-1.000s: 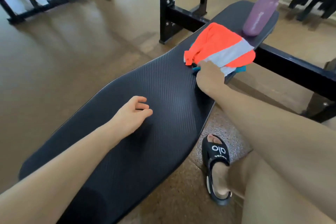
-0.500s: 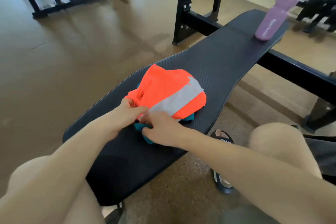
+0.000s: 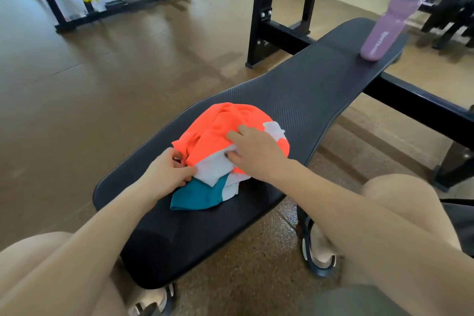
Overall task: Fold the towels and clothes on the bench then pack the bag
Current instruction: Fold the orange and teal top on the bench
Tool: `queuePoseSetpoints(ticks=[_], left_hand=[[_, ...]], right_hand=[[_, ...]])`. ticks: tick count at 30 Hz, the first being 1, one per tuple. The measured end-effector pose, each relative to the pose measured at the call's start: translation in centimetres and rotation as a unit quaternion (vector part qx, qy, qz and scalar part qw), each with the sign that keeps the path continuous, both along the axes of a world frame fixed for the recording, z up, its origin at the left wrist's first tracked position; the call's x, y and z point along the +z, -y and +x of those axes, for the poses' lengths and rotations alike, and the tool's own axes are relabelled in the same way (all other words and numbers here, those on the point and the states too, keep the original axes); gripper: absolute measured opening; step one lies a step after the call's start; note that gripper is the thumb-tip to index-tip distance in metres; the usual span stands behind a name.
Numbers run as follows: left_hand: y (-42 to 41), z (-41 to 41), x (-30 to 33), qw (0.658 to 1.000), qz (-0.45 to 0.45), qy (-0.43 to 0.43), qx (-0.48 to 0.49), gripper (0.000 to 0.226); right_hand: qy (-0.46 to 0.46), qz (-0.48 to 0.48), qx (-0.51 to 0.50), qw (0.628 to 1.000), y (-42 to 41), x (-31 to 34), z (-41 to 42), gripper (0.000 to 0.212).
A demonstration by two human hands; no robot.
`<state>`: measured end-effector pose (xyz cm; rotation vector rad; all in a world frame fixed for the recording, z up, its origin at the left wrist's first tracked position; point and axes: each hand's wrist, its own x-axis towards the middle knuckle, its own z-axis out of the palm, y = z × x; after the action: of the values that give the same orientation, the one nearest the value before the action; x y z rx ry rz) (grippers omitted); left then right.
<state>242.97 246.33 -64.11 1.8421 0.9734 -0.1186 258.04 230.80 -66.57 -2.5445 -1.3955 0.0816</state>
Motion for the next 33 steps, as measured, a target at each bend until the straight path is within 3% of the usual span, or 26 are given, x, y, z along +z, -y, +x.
queuePoseSetpoints(ticks=[2, 6, 10, 12, 15, 16, 21, 23, 28, 33], left_hand=[[0.3, 0.1, -0.2, 0.999, -0.004, 0.031, -0.007, 0.047], [1.1, 0.9, 0.2, 0.989, -0.02, 0.147, 0.018, 0.031], [1.7, 2.2, 1.7, 0.961, -0.061, 0.258, 0.079, 0.016], [1.8, 2.7, 2.0, 0.955, -0.071, 0.276, 0.079, 0.022], [2.2, 3.2, 1.4, 0.97, -0.015, 0.242, 0.025, 0.052], [2.5, 3.3, 1.1, 0.975, 0.008, 0.221, -0.006, 0.061], [2.7, 3.5, -2.0, 0.971, 0.146, 0.065, -0.177, 0.086], [3.0, 3.5, -2.8, 0.953, 0.209, 0.008, -0.221, 0.086], [2.3, 4.0, -3.0, 0.936, 0.28, 0.05, -0.209, 0.03], [2.1, 4.0, -2.5, 0.903, 0.352, 0.049, -0.24, 0.011]], right_hand=[[-0.038, 0.032, 0.01, 0.999, -0.2, 0.2, 0.1, 0.012], [-0.207, 0.166, 0.011, 0.964, 0.0, 1.5, 0.2, 0.037], [-0.266, 0.259, -0.054, 0.927, 0.4, 4.2, 1.5, 0.035], [-0.307, 0.316, -0.127, 0.888, 0.5, 5.2, 3.3, 0.036], [-0.385, 0.395, -0.261, 0.792, 1.6, 5.5, 7.4, 0.029], [-0.376, 0.385, -0.298, 0.788, 2.2, 5.3, 8.9, 0.024], [-0.312, 0.283, -0.415, 0.807, 5.1, 3.4, 13.2, 0.013], [-0.259, 0.216, -0.407, 0.849, 5.4, 3.1, 12.7, 0.039], [-0.125, 0.119, -0.231, 0.957, 4.3, 2.4, 9.6, 0.054], [-0.084, -0.077, -0.086, 0.99, 4.1, 1.4, 7.3, 0.06]])
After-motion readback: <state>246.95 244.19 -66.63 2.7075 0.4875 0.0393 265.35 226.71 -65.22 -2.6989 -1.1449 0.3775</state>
